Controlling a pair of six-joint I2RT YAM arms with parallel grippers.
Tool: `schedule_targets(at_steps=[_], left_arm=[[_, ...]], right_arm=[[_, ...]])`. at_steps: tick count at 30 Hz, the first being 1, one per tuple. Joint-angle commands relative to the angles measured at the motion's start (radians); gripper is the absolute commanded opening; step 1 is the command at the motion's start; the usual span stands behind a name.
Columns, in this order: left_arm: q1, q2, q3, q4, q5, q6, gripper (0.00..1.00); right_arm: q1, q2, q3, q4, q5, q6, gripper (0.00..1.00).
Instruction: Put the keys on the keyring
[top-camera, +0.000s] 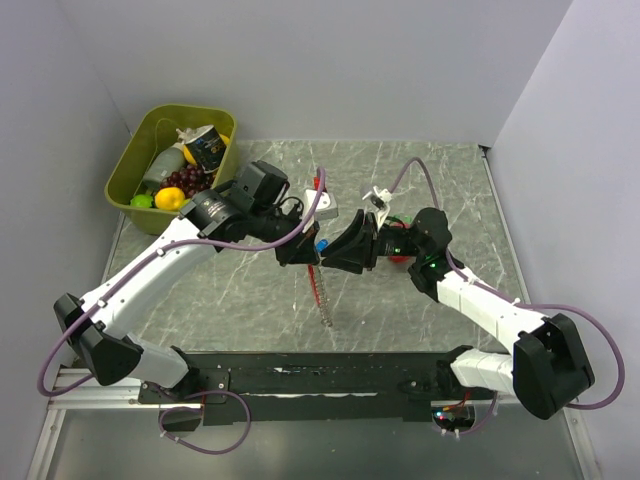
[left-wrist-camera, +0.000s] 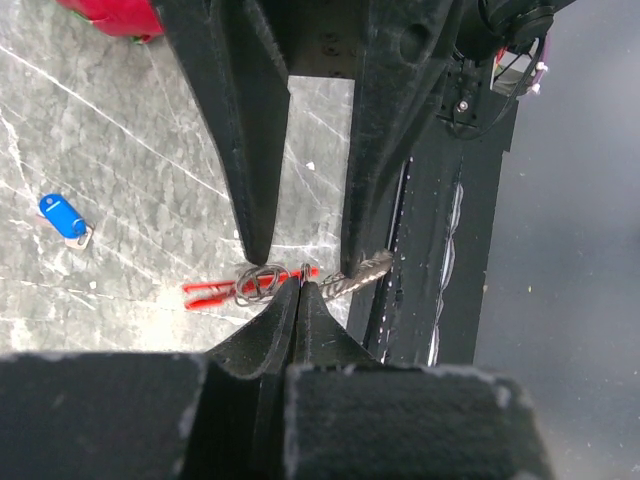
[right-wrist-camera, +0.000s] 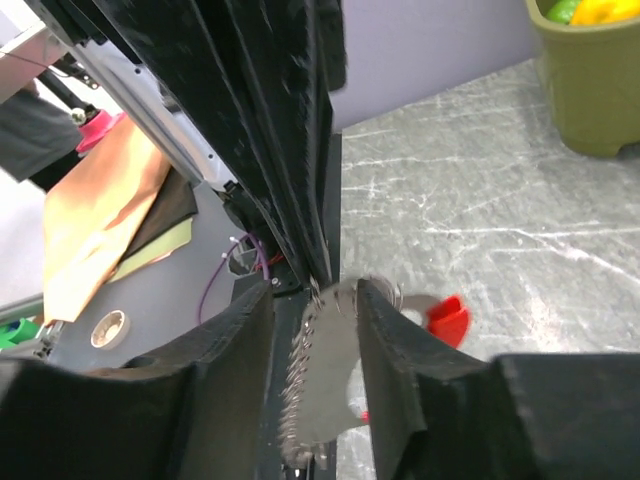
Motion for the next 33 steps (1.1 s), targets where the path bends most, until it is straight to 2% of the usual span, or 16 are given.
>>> schedule_targets(at_steps=[1, 3, 13, 15, 19, 20, 21, 23, 28, 29, 32, 33], left_arm=[[-0.008, -0.013, 0.036, 0.023, 0.025, 0.008, 0.01], [-0.008, -0.019, 0.034, 0.035, 0.025, 0.005, 0.01], [-0.008, -0.036, 0.023, 0.058, 0.015, -0.002, 0.01], [-0.008, -0.036, 0.025, 0.055, 0.013, 0.000, 0.01], [-0.008, -0.039, 0.026, 0.052, 0.011, 0.001, 0.01], [-0.008, -0.039, 0.026, 0.052, 0.010, 0.001, 0.01], [-0.008, -0.043, 0.025, 0.054, 0.008, -0.002, 0.01], [-0.007, -0.045, 0.022, 0.057, 0.007, -0.003, 0.01], [-0.008, -0.059, 0.006, 0.090, -0.004, -0.026, 0.01], [-0.008, -0.069, 0.002, 0.119, -0.030, -0.035, 0.03], [-0.007, -0.117, -0.044, 0.237, -0.155, -0.124, 0.36], [-0.007, -0.135, -0.084, 0.274, -0.182, -0.174, 0.52]], right_arm=[[0.015, 0.023, 0.059, 0.063, -0.028, 0.007, 0.37], [0.016, 0.032, 0.060, 0.063, -0.031, 0.007, 0.34], [0.021, 0.018, 0.059, -0.011, -0.014, -0.050, 0.34], [0.021, 0.014, 0.054, -0.014, -0.009, -0.051, 0.30], [0.021, 0.006, 0.054, -0.049, 0.004, -0.077, 0.29], [0.021, 0.005, 0.052, -0.051, 0.006, -0.079, 0.26], [0.019, 0.006, 0.052, -0.048, 0.004, -0.077, 0.15], [0.021, 0.006, 0.052, -0.040, 0.003, -0.071, 0.00], [0.019, 0.005, 0.056, -0.036, 0.027, -0.056, 0.00], [0.021, -0.003, 0.052, -0.023, 0.036, -0.051, 0.00], [0.021, -0.037, 0.022, 0.010, 0.098, -0.025, 0.00], [0.019, -0.048, 0.011, 0.044, 0.115, -0.008, 0.00]])
